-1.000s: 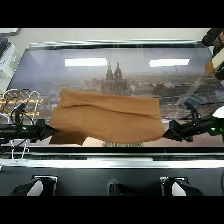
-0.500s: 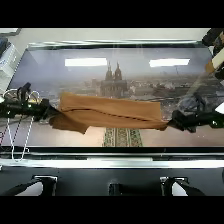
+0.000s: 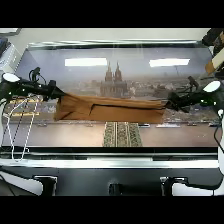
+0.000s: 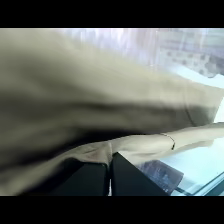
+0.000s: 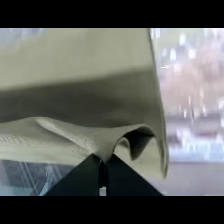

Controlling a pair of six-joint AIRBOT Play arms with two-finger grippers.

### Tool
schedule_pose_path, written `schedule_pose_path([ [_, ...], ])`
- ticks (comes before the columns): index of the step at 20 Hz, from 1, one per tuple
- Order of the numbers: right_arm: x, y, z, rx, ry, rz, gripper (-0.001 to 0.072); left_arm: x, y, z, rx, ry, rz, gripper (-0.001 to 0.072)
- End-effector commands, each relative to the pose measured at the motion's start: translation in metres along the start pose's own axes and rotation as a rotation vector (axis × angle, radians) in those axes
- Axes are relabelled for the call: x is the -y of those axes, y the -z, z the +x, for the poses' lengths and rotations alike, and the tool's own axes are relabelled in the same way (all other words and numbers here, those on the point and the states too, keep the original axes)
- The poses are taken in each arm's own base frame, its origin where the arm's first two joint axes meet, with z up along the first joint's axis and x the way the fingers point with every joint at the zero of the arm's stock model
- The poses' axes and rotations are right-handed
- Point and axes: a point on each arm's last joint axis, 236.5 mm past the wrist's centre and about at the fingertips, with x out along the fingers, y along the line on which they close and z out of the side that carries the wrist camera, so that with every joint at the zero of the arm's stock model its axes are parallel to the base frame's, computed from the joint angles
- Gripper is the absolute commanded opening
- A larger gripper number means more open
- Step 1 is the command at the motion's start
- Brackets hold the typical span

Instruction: Fold the clothes and pants, and hang the long-sleeved shirts on hangers.

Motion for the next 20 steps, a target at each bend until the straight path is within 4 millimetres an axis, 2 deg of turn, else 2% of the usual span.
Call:
schedule_pose_path([
  [1, 0.006, -0.018, 0.019, -0.005, 0.004, 0.015, 0.0032, -0.013, -0.019, 0.027, -0.050, 0.001, 0.021, 0.0020],
  [4, 0.016, -0.014, 0.037, -0.048, 0.010, 0.039, 0.0032, -0.036, -0.016, 0.052, -0.104, -0.040, 0.012, 0.0020],
  [6, 0.021, -0.013, 0.045, -0.062, 0.016, 0.047, 0.0039, -0.051, -0.012, 0.058, -0.125, -0.080, 0.010, 0.0021],
  [7, 0.022, -0.014, 0.046, -0.059, 0.018, 0.049, 0.0103, -0.055, -0.012, 0.059, -0.127, -0.099, 0.017, 0.0029],
  [8, 0.022, -0.015, 0.046, -0.055, 0.018, 0.051, 0.0210, -0.057, -0.012, 0.057, -0.125, -0.112, 0.023, 0.0127],
  [9, 0.022, -0.015, 0.045, -0.056, 0.019, 0.059, 0.0361, -0.058, -0.012, 0.055, -0.123, -0.124, 0.029, 0.0292],
  [10, 0.022, -0.014, 0.042, -0.065, 0.020, 0.062, 0.0489, -0.058, -0.013, 0.051, -0.118, -0.136, 0.037, 0.0412],
  [11, 0.023, -0.014, 0.035, -0.074, 0.022, 0.069, 0.0548, -0.057, -0.015, 0.045, -0.106, -0.149, 0.049, 0.0560],
  [12, 0.023, -0.017, 0.023, -0.073, 0.019, 0.075, 0.0548, -0.054, -0.019, 0.036, -0.089, -0.166, 0.067, 0.0598],
  [14, 0.028, -0.032, -0.012, -0.020, 0.011, 0.082, 0.0560, -0.039, -0.032, 0.009, -0.026, -0.213, 0.135, 0.0623],
  [15, 0.035, -0.039, -0.026, 0.001, 0.004, 0.099, 0.0611, -0.030, -0.039, -0.008, 0.010, -0.243, 0.177, 0.0624],
  [16, 0.040, -0.039, -0.033, -0.002, -0.019, 0.112, 0.0617, -0.016, -0.047, -0.028, 0.054, -0.274, 0.222, 0.0623],
  [17, 0.045, -0.033, -0.033, -0.036, -0.049, 0.120, 0.0665, 0.000, -0.052, -0.045, 0.094, -0.293, 0.256, 0.0624],
  [19, 0.045, -0.016, -0.020, -0.146, -0.123, 0.096, 0.0682, 0.027, -0.056, -0.080, 0.181, -0.353, 0.298, 0.0624],
  [20, 0.044, -0.014, -0.010, -0.170, -0.154, 0.094, 0.0683, 0.035, -0.055, -0.090, 0.202, -0.389, 0.327, 0.0624],
])
